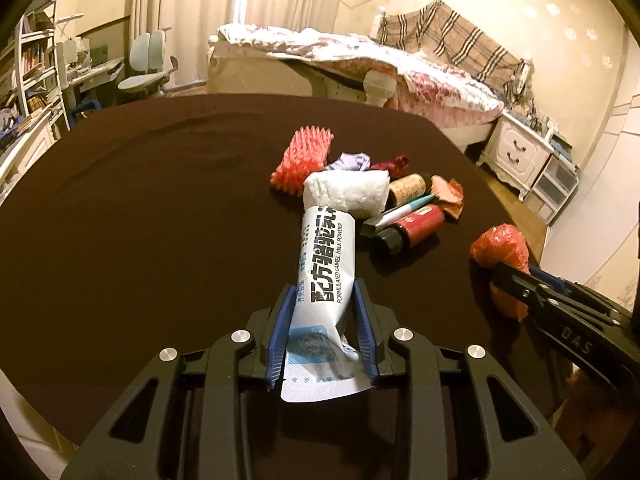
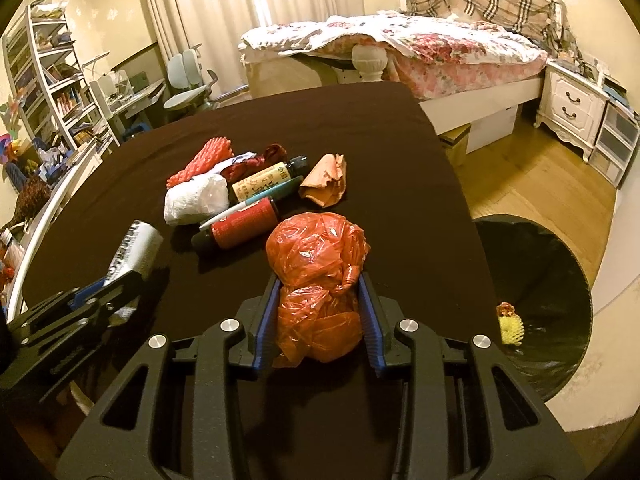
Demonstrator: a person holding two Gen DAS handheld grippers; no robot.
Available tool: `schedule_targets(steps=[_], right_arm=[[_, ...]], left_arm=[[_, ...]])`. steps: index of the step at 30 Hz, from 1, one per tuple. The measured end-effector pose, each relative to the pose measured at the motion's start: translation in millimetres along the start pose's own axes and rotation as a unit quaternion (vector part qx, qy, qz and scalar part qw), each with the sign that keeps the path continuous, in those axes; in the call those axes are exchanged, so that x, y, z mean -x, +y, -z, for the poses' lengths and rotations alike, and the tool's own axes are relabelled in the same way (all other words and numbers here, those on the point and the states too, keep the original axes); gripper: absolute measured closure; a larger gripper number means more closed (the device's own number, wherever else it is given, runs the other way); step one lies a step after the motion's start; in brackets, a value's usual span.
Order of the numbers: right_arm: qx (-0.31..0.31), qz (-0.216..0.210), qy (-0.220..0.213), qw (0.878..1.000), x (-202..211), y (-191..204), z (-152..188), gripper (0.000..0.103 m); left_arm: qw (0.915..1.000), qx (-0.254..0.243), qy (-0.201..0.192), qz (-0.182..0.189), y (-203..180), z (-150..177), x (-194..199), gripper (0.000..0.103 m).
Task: Collect trash
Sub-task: 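Carry the red bag and white packet over the black bin with both grippers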
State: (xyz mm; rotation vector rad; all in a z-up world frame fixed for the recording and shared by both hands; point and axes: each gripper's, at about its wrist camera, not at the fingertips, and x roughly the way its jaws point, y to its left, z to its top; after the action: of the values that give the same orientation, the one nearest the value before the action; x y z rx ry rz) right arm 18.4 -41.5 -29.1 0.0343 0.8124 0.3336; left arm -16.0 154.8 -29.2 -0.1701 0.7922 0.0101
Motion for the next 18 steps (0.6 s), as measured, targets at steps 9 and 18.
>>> schedule_targets(steps=[9, 18], right_arm=[[-0.010, 0.024, -0.030, 0.999, 27, -19, -1, 0.067], [-0.035, 0.068, -0.062, 0.995, 51, -59, -4, 0.067]], left_arm=[[0.9988, -0.023, -0.040, 0.014, -30, -8, 15, 0.071], [0.9956, -0.063, -0.049, 0.048, -80, -20, 7, 0.071]])
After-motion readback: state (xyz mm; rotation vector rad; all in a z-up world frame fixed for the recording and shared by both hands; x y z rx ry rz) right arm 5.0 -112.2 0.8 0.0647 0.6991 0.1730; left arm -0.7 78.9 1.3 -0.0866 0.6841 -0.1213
